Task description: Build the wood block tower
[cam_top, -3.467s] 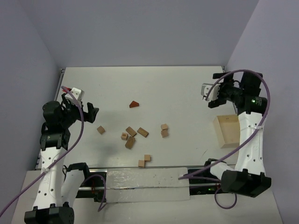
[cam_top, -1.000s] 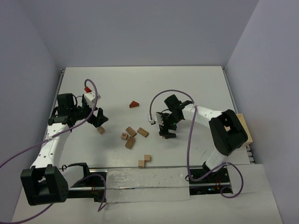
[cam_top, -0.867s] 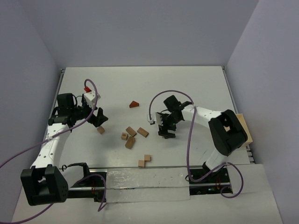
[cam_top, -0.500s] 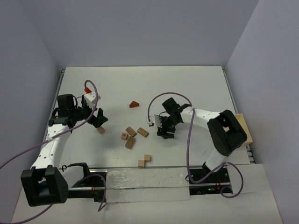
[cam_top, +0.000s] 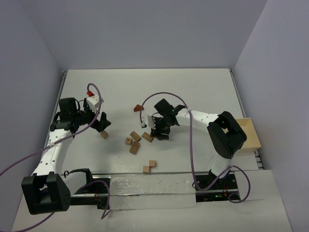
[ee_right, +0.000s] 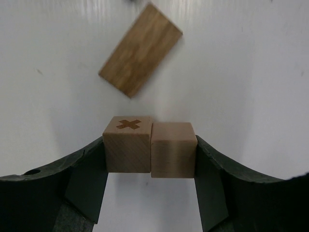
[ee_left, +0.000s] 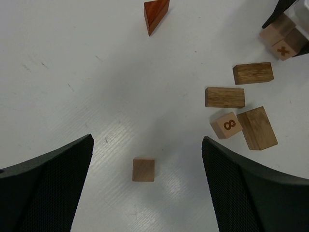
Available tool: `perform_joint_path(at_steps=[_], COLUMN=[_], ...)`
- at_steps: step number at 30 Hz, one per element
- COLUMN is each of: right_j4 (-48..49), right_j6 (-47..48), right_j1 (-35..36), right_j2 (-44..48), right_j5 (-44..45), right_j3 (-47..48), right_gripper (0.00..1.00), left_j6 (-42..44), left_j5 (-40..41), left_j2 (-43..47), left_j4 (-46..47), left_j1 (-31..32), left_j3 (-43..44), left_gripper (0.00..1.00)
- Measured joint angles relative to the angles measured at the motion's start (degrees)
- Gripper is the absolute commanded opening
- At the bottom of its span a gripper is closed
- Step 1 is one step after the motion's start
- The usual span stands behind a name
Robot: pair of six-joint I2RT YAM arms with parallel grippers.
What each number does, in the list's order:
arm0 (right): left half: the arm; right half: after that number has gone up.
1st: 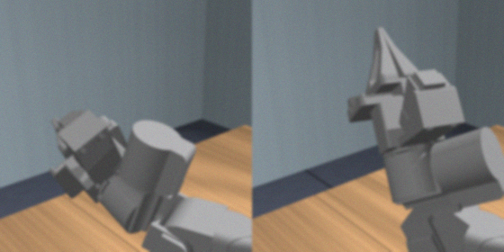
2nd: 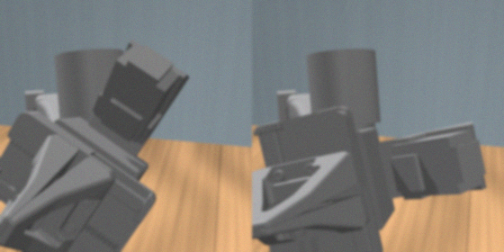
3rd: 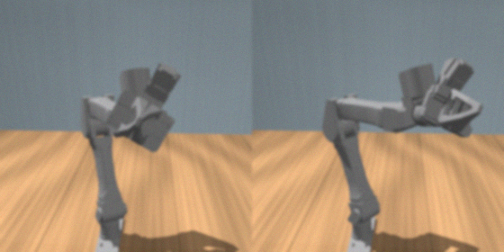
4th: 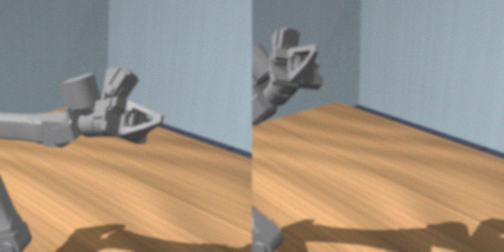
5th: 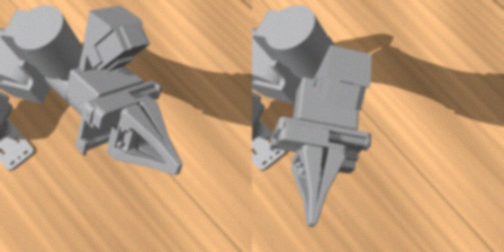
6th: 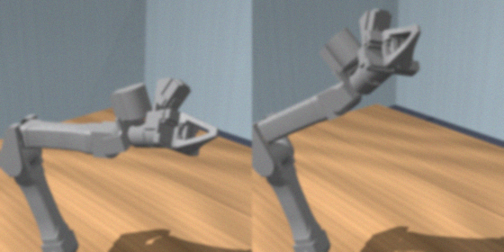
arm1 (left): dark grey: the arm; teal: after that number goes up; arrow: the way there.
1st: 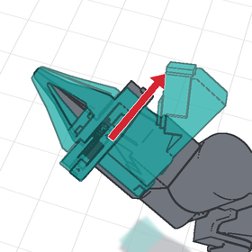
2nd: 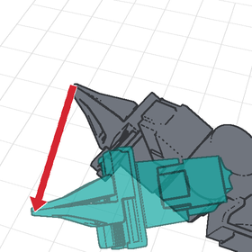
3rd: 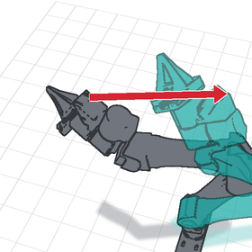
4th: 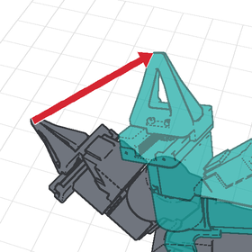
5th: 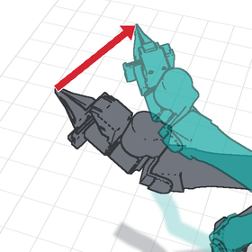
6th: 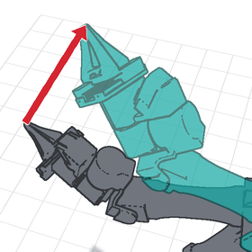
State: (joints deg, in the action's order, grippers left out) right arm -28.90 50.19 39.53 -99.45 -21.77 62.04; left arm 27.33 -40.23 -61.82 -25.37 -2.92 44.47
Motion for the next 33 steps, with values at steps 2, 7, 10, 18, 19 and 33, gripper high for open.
perform_joint_path(at_steps=[2, 7, 10, 18, 19, 33], right_j4=[-0.4, -2.1, -2.4, -3.6, -3.7, -4.8], right_j6=[-1.1, -4.0, -5.4, -7.3, -7.3, -6.4], right_j1=[1.8, 5.3, 6.8, 8.9, 9.0, 7.8], right_j2=[-1.9, -8.1, -11.1, -15.4, -15.8, -16.2], right_j5=[0.4, 1.7, 2.7, 3.1, 3.1, 3.0], right_j3=[2.2, 8.8, 12.0, 18.1, 18.7, 19.1], right_gripper=[0.29, 0.28, 0.28, 0.28, 0.28, 0.3], left_j6=[-0.1, -0.7, -1.2, -1.9, -2.0, -5.2], left_j5=[0.2, 0.7, 0.7, 0.7, 0.7, -0.3], left_j2=[0.2, 0.4, 0.5, 0.5, 0.5, -0.2], left_j4=[0.2, 0.5, 0.5, 1.6, 1.9, 4.0], left_j1=[0.0, 0.0, 0.0, -0.2, -0.2, -1.3], left_j3=[-0.1, -0.9, -1.0, -1.1, -1.1, -1.4], left_gripper=[0.99, 0.99, 0.99, 0.99, 0.99, 0.99])
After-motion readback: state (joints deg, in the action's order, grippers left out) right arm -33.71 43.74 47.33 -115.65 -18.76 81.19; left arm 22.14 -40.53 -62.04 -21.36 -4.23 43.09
